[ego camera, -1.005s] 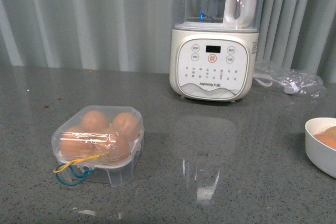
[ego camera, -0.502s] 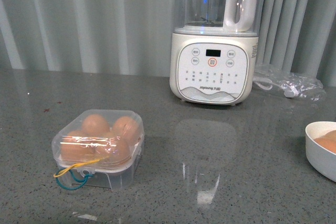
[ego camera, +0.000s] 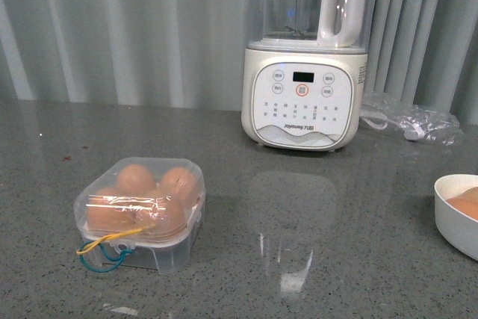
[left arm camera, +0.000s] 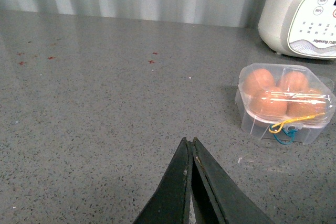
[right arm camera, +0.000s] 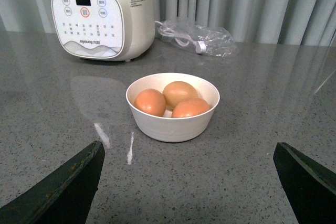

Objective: Put egg into box

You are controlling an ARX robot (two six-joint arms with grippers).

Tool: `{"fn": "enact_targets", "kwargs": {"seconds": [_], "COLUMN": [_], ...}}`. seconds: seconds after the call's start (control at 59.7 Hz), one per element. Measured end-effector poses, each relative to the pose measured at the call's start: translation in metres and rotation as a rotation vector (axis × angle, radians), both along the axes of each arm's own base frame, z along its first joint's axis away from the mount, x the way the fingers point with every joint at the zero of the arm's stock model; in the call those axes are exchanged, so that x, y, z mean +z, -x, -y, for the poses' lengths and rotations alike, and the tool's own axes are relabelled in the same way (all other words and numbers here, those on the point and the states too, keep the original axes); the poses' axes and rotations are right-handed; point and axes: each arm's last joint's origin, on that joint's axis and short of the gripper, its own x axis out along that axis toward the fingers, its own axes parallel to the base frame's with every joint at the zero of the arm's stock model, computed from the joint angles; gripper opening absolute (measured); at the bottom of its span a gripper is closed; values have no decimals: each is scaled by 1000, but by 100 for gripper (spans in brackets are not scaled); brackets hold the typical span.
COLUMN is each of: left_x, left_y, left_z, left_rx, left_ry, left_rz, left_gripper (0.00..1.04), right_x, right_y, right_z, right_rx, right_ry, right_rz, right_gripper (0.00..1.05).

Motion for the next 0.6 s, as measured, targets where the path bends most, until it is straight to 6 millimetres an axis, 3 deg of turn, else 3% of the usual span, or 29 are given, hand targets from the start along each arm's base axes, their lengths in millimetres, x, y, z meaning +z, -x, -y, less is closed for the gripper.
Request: {"fn": "enact_targets", "kwargs": {"seconds": [0.603], "left_x": [-20], "left_y": [1], "left_z": [0], "left_rx": [-3], "left_ry": [0], "left_rz": [26], "left_gripper": [4], "right_x": [0], "right_y": [0], "right_z": [0], "right_rx": [0], "right_ry": [0], "right_rz": [0], "right_gripper": [98]}}
